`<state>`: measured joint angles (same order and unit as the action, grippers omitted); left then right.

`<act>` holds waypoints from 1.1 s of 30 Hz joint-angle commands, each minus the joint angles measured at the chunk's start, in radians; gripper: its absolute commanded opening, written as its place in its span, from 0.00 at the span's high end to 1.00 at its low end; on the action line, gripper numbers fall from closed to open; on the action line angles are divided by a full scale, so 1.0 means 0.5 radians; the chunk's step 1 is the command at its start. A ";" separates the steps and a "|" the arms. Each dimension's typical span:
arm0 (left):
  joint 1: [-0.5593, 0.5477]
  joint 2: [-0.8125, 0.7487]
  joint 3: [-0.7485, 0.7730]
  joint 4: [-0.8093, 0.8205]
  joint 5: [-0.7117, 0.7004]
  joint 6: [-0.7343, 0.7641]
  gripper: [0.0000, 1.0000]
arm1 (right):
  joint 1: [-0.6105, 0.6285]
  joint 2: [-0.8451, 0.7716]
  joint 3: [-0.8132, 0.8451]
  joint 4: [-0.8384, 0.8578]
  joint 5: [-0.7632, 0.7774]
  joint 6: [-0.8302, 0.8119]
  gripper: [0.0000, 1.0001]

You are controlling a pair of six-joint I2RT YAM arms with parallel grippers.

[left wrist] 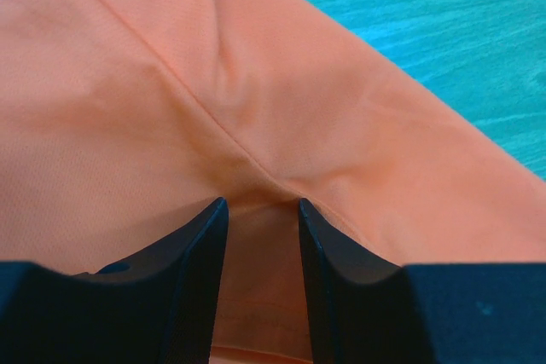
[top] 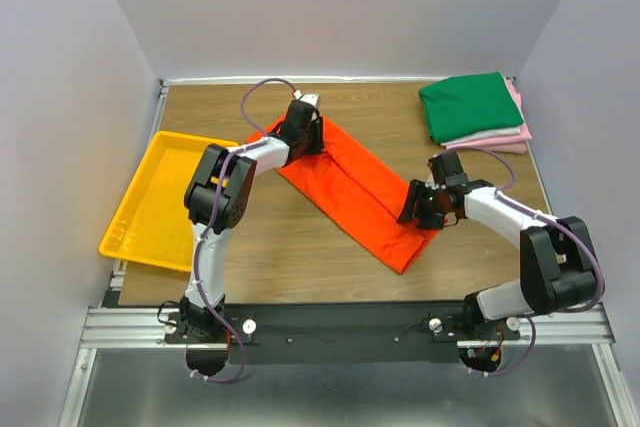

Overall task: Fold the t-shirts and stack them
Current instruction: Fold the tshirt

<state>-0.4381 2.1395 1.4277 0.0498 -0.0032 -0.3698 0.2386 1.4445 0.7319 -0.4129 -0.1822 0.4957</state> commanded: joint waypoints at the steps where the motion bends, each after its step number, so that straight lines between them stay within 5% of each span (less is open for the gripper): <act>1: -0.001 0.090 0.120 -0.096 0.123 0.098 0.54 | 0.130 -0.063 -0.071 -0.085 -0.105 0.104 0.35; 19: -0.090 0.047 0.339 -0.087 0.298 0.123 0.54 | 0.578 -0.388 -0.230 -0.002 -0.059 0.331 0.34; 26: -0.090 -0.397 0.005 -0.035 0.135 0.099 0.53 | 0.603 -0.527 -0.148 -0.045 0.201 0.236 0.32; 33: -0.090 -0.646 -0.551 0.127 0.022 -0.015 0.53 | 0.606 -0.340 -0.148 -0.085 0.499 0.128 0.32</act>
<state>-0.4831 1.8454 1.2392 0.0673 0.0666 -0.3443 0.5350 1.2301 0.6407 -0.4294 -0.0387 0.5949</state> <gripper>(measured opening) 0.466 0.678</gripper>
